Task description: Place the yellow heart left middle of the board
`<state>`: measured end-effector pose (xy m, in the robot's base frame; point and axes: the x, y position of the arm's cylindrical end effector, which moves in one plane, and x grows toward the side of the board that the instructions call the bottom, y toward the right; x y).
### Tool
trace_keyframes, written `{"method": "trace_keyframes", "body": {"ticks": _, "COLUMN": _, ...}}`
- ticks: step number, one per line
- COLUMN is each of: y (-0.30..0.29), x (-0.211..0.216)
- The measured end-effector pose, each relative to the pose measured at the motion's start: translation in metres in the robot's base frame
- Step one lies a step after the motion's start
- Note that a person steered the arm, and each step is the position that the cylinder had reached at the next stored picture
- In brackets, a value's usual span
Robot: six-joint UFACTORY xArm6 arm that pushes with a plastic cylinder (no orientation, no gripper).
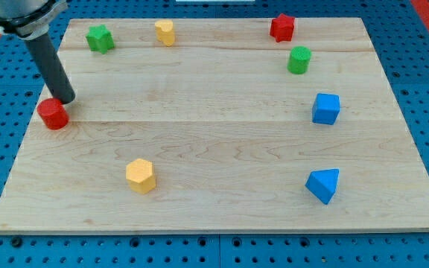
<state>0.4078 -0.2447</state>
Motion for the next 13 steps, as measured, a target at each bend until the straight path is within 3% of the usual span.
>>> {"method": "trace_keyframes", "body": {"ticks": 1, "y": 0.0, "x": 0.058}}
{"method": "trace_keyframes", "body": {"ticks": 2, "y": 0.009, "x": 0.077}}
{"method": "trace_keyframes", "body": {"ticks": 3, "y": 0.094, "x": 0.027}}
{"method": "trace_keyframes", "body": {"ticks": 5, "y": 0.182, "x": -0.129}}
{"method": "trace_keyframes", "body": {"ticks": 6, "y": 0.219, "x": -0.165}}
{"method": "trace_keyframes", "body": {"ticks": 7, "y": 0.164, "x": -0.213}}
{"method": "trace_keyframes", "body": {"ticks": 8, "y": 0.134, "x": -0.193}}
{"method": "trace_keyframes", "body": {"ticks": 10, "y": 0.132, "x": -0.118}}
{"method": "trace_keyframes", "body": {"ticks": 11, "y": 0.159, "x": -0.133}}
{"method": "trace_keyframes", "body": {"ticks": 12, "y": 0.177, "x": -0.114}}
{"method": "trace_keyframes", "body": {"ticks": 13, "y": 0.131, "x": -0.084}}
